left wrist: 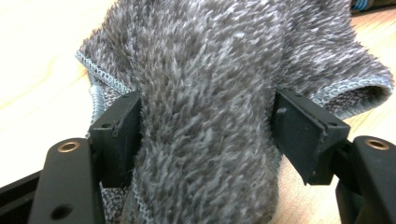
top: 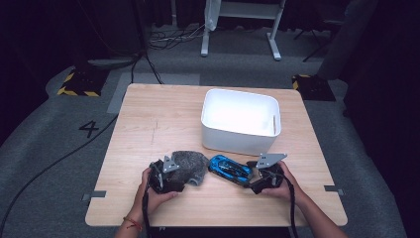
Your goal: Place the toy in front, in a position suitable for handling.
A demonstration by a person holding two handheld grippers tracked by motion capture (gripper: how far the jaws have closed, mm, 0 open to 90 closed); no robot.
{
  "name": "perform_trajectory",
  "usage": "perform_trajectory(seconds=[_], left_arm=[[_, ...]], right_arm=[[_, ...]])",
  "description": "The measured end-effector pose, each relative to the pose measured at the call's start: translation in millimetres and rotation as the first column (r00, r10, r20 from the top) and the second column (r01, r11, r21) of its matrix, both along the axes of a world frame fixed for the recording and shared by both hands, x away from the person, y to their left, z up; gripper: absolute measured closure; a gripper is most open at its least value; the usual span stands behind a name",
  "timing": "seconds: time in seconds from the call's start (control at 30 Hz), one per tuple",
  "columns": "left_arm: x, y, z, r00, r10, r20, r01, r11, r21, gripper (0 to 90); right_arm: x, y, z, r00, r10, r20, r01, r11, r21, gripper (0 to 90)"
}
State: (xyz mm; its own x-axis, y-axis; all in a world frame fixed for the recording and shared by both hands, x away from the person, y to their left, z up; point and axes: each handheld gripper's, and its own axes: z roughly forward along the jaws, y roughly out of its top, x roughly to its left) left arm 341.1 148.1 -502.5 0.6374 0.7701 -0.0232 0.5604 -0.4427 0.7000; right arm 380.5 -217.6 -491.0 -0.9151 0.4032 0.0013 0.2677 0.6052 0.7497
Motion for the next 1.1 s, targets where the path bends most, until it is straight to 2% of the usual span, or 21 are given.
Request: perform_trajectory(seconds=[0.23,0.37,0.53,0.6,0.63,0.7,0.83,0.97,1.0,1.03,1.07,1.1], left_arm=[[0.1,0.1,0.1,1.0,-0.001,-0.005,0.001,1.0,-0.001,28.3],[0.3,0.3,0.2,1.0,-0.003,-0.003,0.003,1.0,0.001,28.3],[0.4,0.1,0.2,1.0,-0.003,-0.004,0.003,1.0,0.0,28.2],[0.6,0.3,0.3,1.0,-0.006,-0.004,0.006,1.0,0.003,28.1],[0.7,0.2,0.3,1.0,-0.006,-0.003,0.006,1.0,0.003,28.1],[0.7,0.2,0.3,1.0,-0.006,-0.003,0.006,1.0,0.004,28.1],[0.6,0.2,0.3,1.0,-0.007,-0.002,0.007,1.0,0.004,28.1],[-0.3,-1.0,0.2,0.9999,-0.012,0.009,0.012,0.9999,0.009,28.0],[-0.8,-1.7,0.3,0.9998,-0.013,0.013,0.013,0.9998,0.012,28.0],[-1.6,-3.0,0.2,0.9997,-0.023,0.011,0.023,0.9997,0.009,27.7],[-3.0,-5.3,0.2,0.9985,-0.054,0.011,0.054,0.9984,0.015,23.0],[-4.2,-7.3,0.4,0.9971,-0.075,0.016,0.075,0.997,0.022,23.0]], right_arm=[[-0.7,12.9,-0.7,0.9993,-0.013,0.035,0.014,1.0,-0.02,17.6],[0.4,16.6,-2.8,0.9996,-0.011,0.025,0.012,1.0,-0.02,17.7],[3.1,24.5,-10.8,1.0,-0.006,0.006,0.006,0.999,-0.047,18.6],[3.8,25.1,-11.5,1.0,-0.008,0.001,0.008,0.999,-0.036,20.4],[4.4,24.8,-11.6,0.9999,-0.014,0.006,0.014,0.999,-0.03,24.1],[6.5,23.5,-11.7,0.9999,-0.007,-0.01,0.007,1.0,-0.019,24.5],[7.5,21.5,-10.4,0.9998,0.003,-0.021,-0.004,1.0,-0.027,24.6],[12.8,12.0,-7.6,0.9937,0.025,-0.11,-0.023,1.0,0.015,24.6],[12.8,12.0,-7.6,0.9937,0.025,-0.11,-0.023,1.0,0.015,24.6],[13.4,10.1,-6.9,0.9908,0.027,-0.132,-0.024,0.999,0.024,24.6],[14.5,6.7,-4.8,0.9858,0.036,-0.164,-0.03,0.999,0.036,24.7],[14.5,6.7,-4.8,0.9858,0.036,-0.164,-0.03,0.999,0.036,24.7]])
